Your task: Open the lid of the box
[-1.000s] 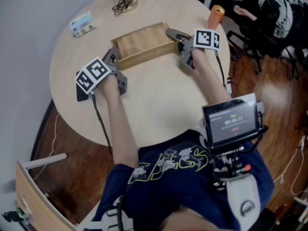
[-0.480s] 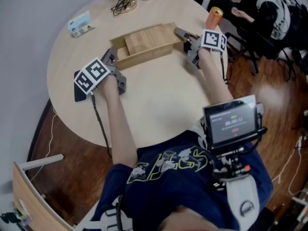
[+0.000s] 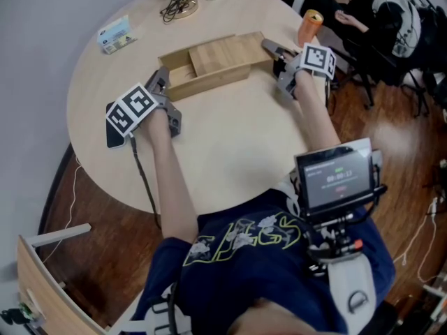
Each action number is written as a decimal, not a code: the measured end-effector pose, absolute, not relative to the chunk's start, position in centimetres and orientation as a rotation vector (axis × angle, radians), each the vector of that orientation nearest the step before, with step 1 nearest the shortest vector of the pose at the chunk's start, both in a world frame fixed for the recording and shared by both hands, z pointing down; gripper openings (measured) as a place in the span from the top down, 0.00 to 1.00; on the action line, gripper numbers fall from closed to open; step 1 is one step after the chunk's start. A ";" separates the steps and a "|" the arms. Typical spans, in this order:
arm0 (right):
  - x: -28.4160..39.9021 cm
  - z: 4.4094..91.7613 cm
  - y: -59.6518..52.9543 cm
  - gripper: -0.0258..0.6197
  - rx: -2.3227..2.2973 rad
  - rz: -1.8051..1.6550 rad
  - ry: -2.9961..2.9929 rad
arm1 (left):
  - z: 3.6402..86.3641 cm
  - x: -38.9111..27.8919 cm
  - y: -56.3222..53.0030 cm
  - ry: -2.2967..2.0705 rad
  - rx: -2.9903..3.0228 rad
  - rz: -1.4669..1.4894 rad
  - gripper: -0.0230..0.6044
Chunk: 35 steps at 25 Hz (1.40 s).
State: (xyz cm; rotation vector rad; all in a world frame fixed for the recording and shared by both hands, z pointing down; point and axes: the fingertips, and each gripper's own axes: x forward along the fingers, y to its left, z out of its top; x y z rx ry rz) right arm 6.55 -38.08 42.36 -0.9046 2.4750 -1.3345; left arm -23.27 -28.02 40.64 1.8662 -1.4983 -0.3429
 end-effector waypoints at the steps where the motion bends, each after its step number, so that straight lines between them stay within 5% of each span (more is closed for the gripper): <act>1: 6.8 42.4 -38.1 0.82 -0.911 -1.334 2.470 | 40.6 -23.3 -28.0 -1.499 1.868 -0.341 0.81; 35: 15.0 42.1 -37.4 0.85 -1.031 -1.307 2.261 | 40.8 -24.1 -28.0 -1.579 1.876 -0.330 0.81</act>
